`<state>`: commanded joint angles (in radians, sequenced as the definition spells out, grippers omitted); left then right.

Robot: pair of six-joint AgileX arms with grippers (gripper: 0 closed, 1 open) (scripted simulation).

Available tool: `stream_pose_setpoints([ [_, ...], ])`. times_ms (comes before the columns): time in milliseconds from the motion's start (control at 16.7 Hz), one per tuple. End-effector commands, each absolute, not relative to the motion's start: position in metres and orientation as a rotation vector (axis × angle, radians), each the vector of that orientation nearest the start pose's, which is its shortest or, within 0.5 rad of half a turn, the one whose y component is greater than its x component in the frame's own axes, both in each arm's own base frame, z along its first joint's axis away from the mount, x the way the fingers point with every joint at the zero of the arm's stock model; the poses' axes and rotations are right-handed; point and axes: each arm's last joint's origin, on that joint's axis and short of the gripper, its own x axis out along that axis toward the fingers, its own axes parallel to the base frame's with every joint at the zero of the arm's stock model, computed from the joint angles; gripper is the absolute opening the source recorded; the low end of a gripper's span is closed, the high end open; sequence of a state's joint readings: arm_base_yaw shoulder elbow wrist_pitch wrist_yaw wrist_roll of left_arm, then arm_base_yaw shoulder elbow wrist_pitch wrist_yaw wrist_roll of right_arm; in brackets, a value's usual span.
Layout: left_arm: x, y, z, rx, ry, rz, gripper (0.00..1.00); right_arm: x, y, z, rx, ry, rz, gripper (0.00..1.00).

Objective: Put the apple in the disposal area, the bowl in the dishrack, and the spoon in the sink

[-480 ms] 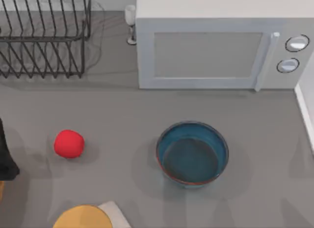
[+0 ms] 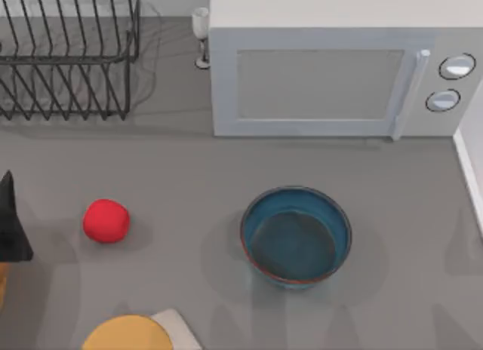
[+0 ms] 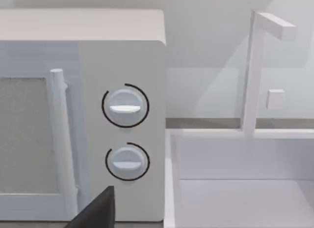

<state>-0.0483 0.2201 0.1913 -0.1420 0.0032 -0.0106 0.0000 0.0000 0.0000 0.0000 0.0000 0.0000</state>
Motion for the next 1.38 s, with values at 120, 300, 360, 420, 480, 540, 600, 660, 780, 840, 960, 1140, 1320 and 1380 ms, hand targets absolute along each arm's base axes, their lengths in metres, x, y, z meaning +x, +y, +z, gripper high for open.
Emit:
stream_pose_setpoints([
  [120,0.123,-0.01,0.21,-0.006,0.303,-0.075,1.0,0.106,-0.001,0.16,0.0,0.0,0.0,1.0],
  [300,0.154,-0.019,0.228,0.008,0.564,-0.114,1.0,0.106,-0.001,0.16,0.0,0.0,0.0,1.0],
  [360,0.168,-0.024,0.231,0.018,0.661,-0.126,1.0,0.106,-0.001,0.16,0.0,0.0,0.0,1.0],
  [420,0.182,-0.029,0.232,0.029,0.761,-0.137,1.0,0.106,-0.001,0.16,0.0,0.0,0.0,1.0],
  [480,0.197,-0.034,0.23,0.042,0.862,-0.147,1.0,0.106,-0.001,0.16,0.0,0.0,0.0,1.0],
  [540,0.213,-0.04,0.227,0.056,0.959,-0.156,1.0,0.106,-0.001,0.16,0.0,0.0,0.0,1.0],
  [600,0.227,-0.047,0.223,0.072,1.05,-0.164,1.0,0.106,-0.001,0.16,0.0,0.0,0.0,1.0],
  [660,0.241,-0.053,0.219,0.088,1.134,-0.17,1.0,0.106,-0.001,0.16,0.0,0.0,0.0,1.0],
  [780,0.266,-0.066,0.209,0.118,1.276,-0.181,1.0,0.106,-0.001,0.16,0.0,0.0,0.0,1.0],
  [840,0.277,-0.073,0.204,0.132,1.334,-0.185,1.0,0.106,-0.001,0.16,0.0,0.0,0.0,1.0],
  [960,0.296,-0.085,0.194,0.157,1.43,-0.192,1.0,0.106,-0.001,0.16,0.0,0.0,0.0,1.0],
  [1140,0.316,-0.098,0.181,0.184,1.523,-0.196,1.0,0.106,-0.001,0.16,0.0,0.0,0.0,1.0],
  [1320,0.323,-0.104,0.176,0.193,1.552,-0.199,1.0,0.106,-0.001,0.16,0.0,0.0,0.0,1.0],
  [1380,0.323,-0.104,0.176,0.193,1.552,-0.199,1.0,0.106,-0.001,0.16,0.0,0.0,0.0,1.0],
])
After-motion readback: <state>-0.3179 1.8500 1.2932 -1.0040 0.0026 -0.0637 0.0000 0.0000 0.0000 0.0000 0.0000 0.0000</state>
